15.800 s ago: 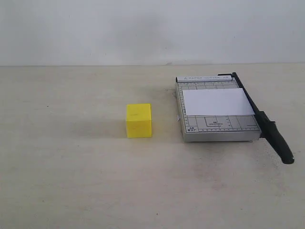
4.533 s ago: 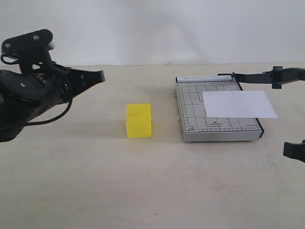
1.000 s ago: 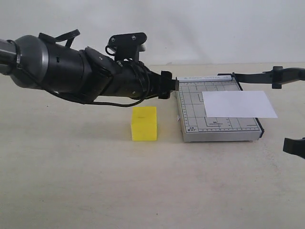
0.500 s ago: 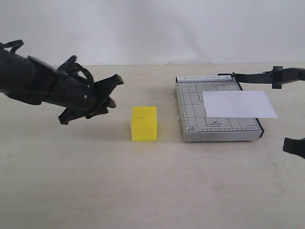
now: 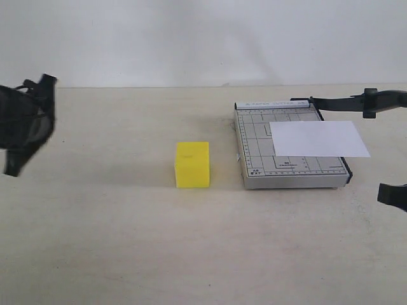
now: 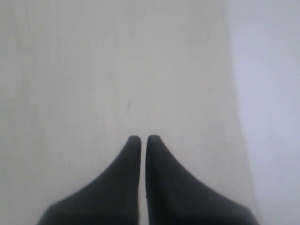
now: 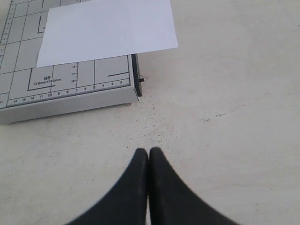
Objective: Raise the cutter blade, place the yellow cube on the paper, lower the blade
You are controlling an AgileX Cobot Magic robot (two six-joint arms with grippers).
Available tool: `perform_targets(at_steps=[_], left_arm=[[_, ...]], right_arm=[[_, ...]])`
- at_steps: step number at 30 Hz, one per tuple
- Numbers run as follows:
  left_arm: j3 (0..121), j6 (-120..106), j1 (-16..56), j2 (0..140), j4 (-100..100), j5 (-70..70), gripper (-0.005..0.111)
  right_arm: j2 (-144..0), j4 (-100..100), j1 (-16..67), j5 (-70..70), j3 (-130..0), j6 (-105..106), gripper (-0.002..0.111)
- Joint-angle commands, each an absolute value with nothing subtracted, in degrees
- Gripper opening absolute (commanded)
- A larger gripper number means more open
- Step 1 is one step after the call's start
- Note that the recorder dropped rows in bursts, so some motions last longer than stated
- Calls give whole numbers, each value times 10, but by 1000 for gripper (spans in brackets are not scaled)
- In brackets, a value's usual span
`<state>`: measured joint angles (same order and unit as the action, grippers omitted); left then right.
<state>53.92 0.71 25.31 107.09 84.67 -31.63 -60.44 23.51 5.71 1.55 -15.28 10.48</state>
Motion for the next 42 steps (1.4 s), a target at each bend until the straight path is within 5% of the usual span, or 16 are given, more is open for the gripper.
perform_targets(at_steps=[1,5,8,10,16,30,42], left_arm=[[492,47,231,1035,425,-566,4],[499,29,201,995,107,-547,4],[529,-13,215,967,-110,-343,4],[557,-13,250,959,-131,-170,4],[620,24,318,959,87,34,4],[717,162,422,1069,112,137,4],[717,204,425,1112,49,134,4]], right_arm=[[-600,235,57,15,-156,108,0],[-600,235,57,14,-156,110,0],[-600,235,57,7,-156,110,0],[-600,235,57,7,-156,110,0],[-600,234,57,7,-156,110,0],[-600,234,57,4,-156,110,0],[-600,234,57,0,-156,104,0]])
